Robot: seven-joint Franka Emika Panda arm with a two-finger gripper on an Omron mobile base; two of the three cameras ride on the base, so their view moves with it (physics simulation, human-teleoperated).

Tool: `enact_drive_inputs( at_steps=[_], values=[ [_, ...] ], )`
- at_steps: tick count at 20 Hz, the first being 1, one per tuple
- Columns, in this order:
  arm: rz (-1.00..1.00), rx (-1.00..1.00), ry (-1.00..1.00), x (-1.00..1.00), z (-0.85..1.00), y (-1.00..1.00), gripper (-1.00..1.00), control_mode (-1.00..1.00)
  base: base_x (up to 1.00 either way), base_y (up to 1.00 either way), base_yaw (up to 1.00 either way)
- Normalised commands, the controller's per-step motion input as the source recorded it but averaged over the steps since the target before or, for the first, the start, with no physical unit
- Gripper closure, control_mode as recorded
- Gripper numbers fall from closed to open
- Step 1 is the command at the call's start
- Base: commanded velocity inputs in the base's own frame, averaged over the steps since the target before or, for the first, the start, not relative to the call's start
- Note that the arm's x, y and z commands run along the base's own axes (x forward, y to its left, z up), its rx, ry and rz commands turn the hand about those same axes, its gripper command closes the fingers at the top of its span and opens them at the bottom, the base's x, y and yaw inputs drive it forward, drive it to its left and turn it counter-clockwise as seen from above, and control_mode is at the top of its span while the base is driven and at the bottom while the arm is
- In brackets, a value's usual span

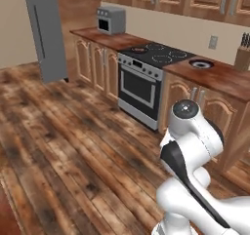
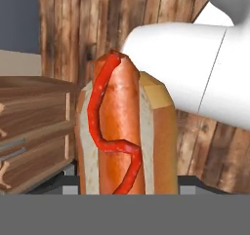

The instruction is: Place the cold items (bell pepper and lemon) from the fridge in one tupperware on the dining counter. Place the warm items (kebab skewer and hot dog) in the stove area in another tupperware.

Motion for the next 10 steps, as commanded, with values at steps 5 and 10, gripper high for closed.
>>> enact_drive_inputs(
  at_steps=[5,10],
  values=[
    [0.00,0.00,0.00,0.00,0.00,0.00,1.00,1.00,-1.00,0.18,0.02],
    [0.00,0.00,0.00,0.00,0.00,0.00,1.00,1.00,-1.00,-0.15,0.09]
  ],
)
